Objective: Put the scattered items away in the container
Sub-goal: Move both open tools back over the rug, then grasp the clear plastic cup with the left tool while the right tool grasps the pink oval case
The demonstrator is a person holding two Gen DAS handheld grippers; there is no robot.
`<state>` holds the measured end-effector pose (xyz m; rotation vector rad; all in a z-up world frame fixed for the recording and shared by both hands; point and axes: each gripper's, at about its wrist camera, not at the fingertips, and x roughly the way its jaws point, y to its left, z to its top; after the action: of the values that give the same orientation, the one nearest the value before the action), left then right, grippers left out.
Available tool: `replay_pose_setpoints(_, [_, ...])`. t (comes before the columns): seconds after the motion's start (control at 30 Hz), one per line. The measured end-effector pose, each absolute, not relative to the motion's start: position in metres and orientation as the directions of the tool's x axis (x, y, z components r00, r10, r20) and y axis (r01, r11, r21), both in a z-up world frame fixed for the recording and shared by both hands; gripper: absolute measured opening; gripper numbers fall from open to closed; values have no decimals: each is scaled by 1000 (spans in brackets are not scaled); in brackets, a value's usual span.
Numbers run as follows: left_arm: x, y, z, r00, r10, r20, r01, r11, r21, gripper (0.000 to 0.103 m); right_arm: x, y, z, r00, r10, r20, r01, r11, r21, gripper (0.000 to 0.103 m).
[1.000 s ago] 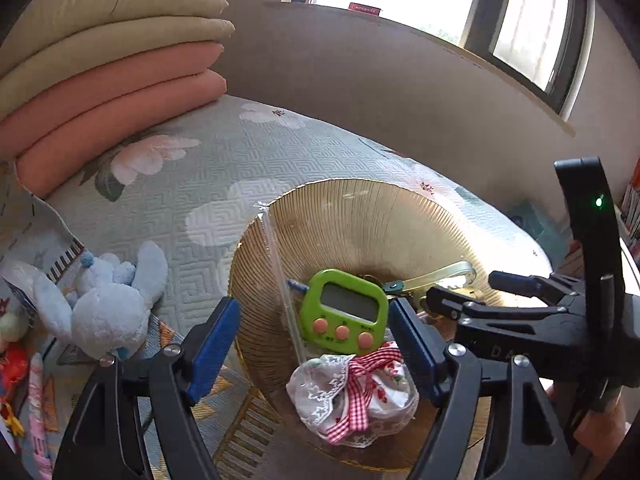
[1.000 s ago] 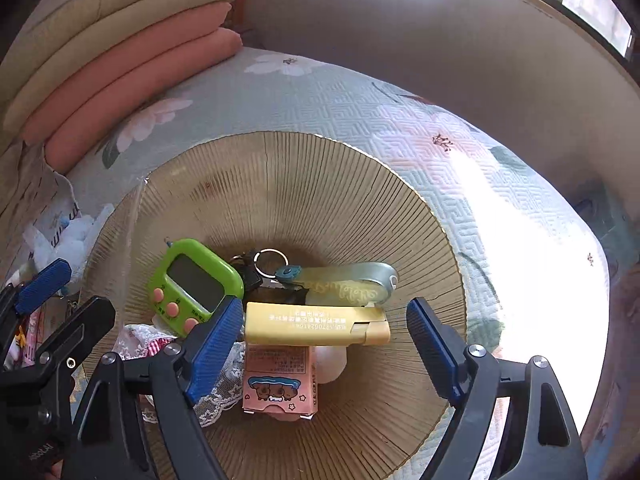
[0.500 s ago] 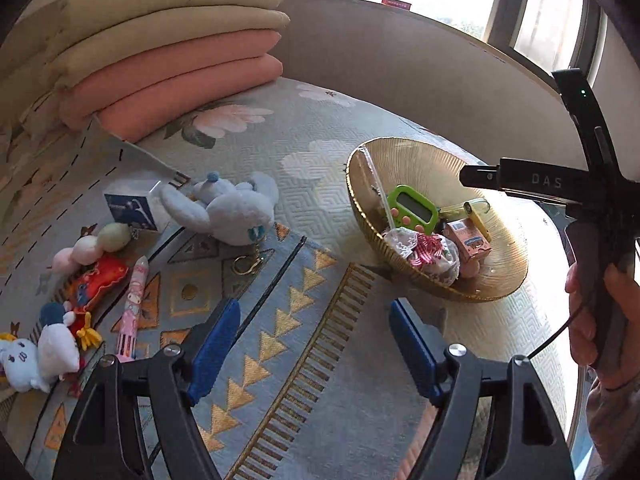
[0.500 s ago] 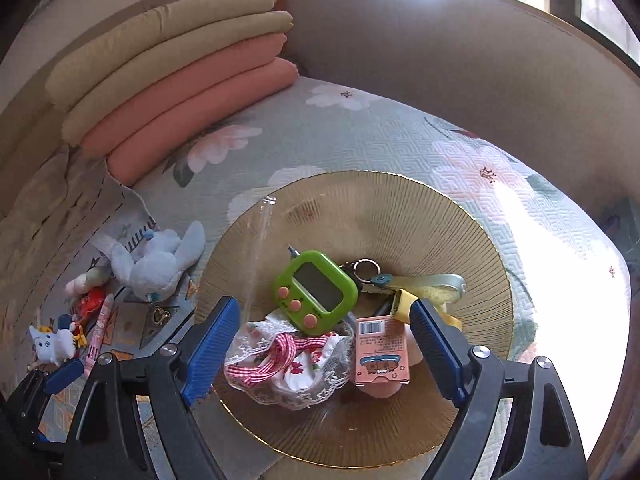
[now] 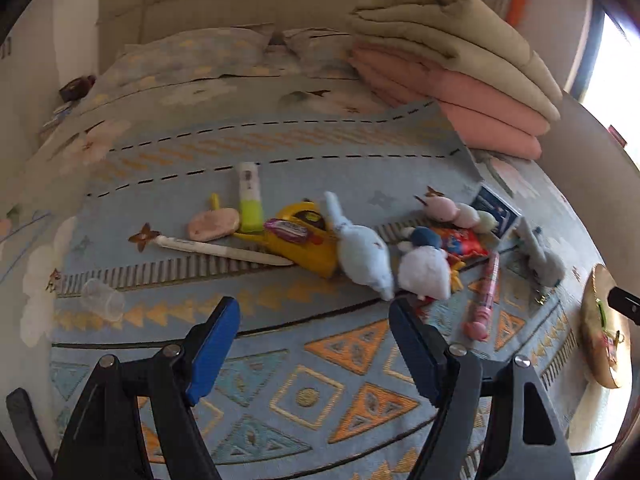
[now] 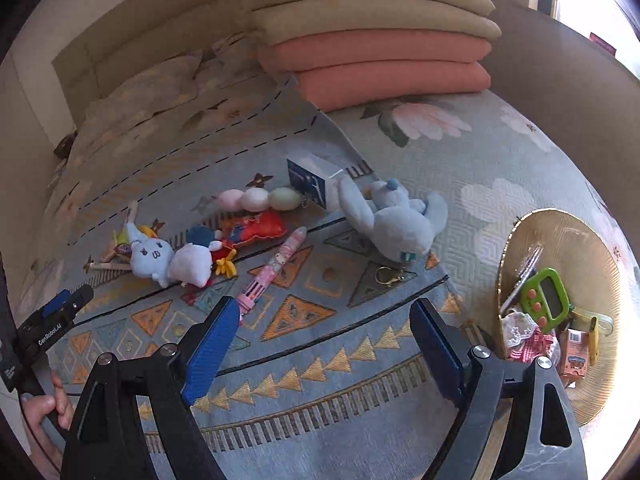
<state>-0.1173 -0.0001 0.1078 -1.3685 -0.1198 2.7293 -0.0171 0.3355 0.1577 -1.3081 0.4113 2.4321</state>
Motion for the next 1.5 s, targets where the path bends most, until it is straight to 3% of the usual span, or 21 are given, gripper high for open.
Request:
replay_pose_setpoints(0.13, [-129, -88, 88, -614, -46, -788, 140, -989, -52, 75, -47, 303, 149, -504, 115, -856, -383, -918, 102, 87])
replay_pose_setpoints(0.33, [-152, -125, 41, -565, 69, -822, 140, -974, -178, 75, -77, 273, 115, -438, 70, -896, -350, -932, 99, 87])
replay_pose_setpoints(0.6, [-164, -99, 23, -571, 17, -820, 52, -997, -58, 73, -115, 251, 93, -395, 14, -919, -318, -940, 122, 87])
replay_pose_setpoints(0.63, [-164, -99, 23, -580, 23, -814, 46, -997, -61, 65, -125, 243, 95, -406, -3, -914, -295, -946, 134, 87])
replay_pose_setpoints(0.67, [-163, -101, 25, -588, 35, -808, 42, -996, -74, 47, -135, 234, 97, -418, -24, -908, -264, -953, 147, 87])
replay_pose_setpoints(0.7, [-163, -104, 26, -592, 45, -805, 47, -995, -89, 39, -145, 222, 100, -429, -48, -902, -227, -961, 160, 87])
replay_pose_setpoints(0.83, [-162, -119, 32, -634, 94, -767, 65, -983, -174, 36, -187, 165, 105, -471, -180, -864, -36, -974, 222, 86])
replay_pose_setpoints(0.9, [-162, -126, 32, -642, 108, -759, 76, -976, -203, 36, -205, 136, 104, -472, -226, -852, 51, -972, 229, 76])
replay_pose_setpoints(0.97, [-160, -132, 33, -655, 121, -746, 82, -970, -230, 36, -224, 114, 97, -455, -242, -857, 94, -970, 224, 57])
replay_pose_setpoints(1.07, [-161, -139, 32, -661, 130, -739, 95, -963, -254, 36, -249, 96, 76, -418, -233, -878, 106, -972, 208, 44])
replay_pose_setpoints(1.27, [-163, -148, 26, -657, 162, -736, 111, -945, -307, 36, -269, 84, 48, -359, -231, -904, 128, -972, 198, 37])
replay_pose_setpoints(1.43, [-162, -152, 25, -670, 192, -717, 109, -930, -351, 36, -284, 75, 51, -400, -126, -908, 142, -987, 74, 38])
replay_pose_setpoints(1.5, [-163, -154, 22, -666, 201, -719, 112, -926, -362, 36, -293, 78, 44, -357, -135, -924, 107, -989, 103, 42])
